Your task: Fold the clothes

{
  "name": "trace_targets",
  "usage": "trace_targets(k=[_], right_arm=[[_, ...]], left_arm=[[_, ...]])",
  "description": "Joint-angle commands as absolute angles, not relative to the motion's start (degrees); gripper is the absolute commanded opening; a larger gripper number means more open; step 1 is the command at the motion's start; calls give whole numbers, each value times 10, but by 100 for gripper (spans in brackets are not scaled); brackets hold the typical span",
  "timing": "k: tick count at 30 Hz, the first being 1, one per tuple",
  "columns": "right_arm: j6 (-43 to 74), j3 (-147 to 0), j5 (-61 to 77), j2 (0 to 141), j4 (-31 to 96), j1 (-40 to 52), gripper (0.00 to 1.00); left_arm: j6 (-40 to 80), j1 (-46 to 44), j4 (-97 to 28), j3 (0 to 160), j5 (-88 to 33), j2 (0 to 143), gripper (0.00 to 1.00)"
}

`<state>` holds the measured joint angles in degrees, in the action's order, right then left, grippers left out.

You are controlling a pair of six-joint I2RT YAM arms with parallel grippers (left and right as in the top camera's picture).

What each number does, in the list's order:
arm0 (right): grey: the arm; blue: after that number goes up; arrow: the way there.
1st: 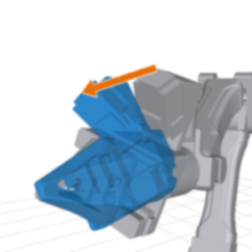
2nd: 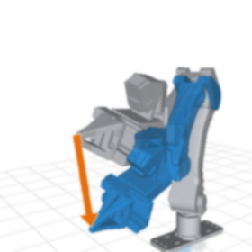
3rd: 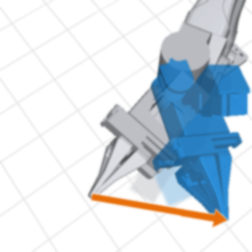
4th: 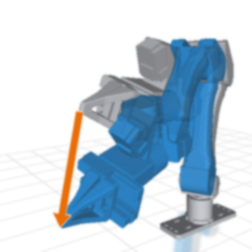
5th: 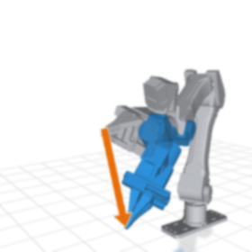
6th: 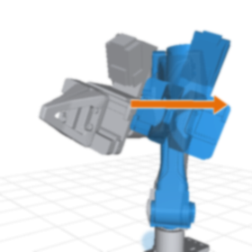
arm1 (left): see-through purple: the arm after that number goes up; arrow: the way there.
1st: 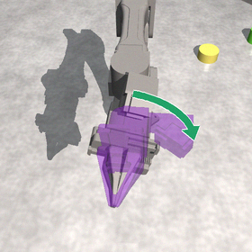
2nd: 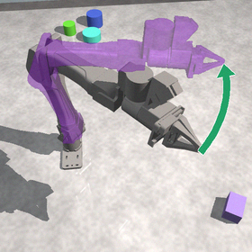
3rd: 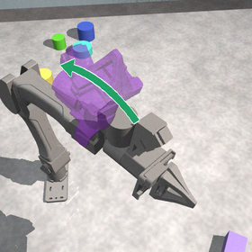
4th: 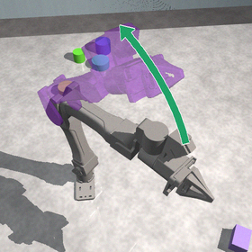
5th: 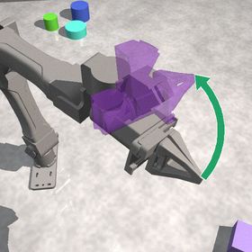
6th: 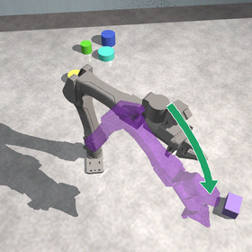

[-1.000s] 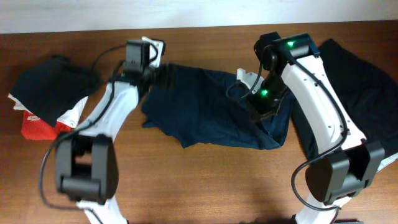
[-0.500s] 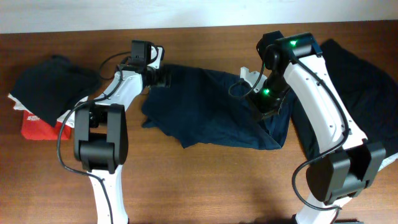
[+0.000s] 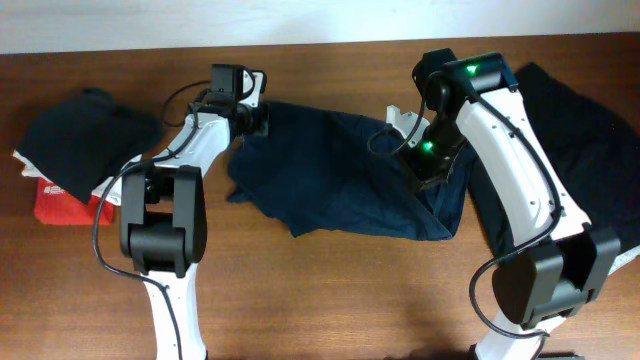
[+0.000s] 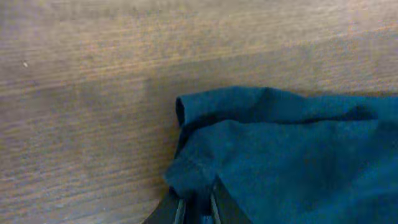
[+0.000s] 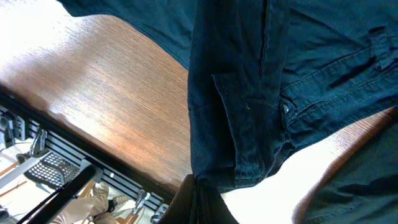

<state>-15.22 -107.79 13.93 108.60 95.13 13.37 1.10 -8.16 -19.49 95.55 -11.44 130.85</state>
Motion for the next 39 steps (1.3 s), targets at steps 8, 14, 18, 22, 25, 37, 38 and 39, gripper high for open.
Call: trace_targets(k=[8, 14, 18, 22, 25, 37, 38, 39], right_arm=[[-153, -1080, 128, 1086, 951, 130, 4], [-153, -1080, 128, 1086, 952, 130, 4], [-153, -1080, 128, 1086, 952, 130, 4], [-153, -1080, 128, 1086, 952, 130, 4], [-153, -1080, 128, 1086, 952, 130, 4], [-33, -1161, 51, 1086, 939, 43, 4], [-32, -1190, 51, 1086, 942, 27, 4], [-28, -1217, 51, 1086, 945, 15, 4]], left_arm=[[9, -81, -211, 969, -123, 1311, 45], [9, -80, -178, 969, -122, 1311, 46], [9, -81, -181, 969, -122, 1311, 43], [9, -81, -188, 969, -122, 1311, 20], [9, -81, -194, 969, -122, 1311, 0], [7, -63, -242, 969, -86, 1126, 0], [8, -51, -250, 969, -86, 1094, 0], [13, -41, -255, 969, -86, 1070, 0]])
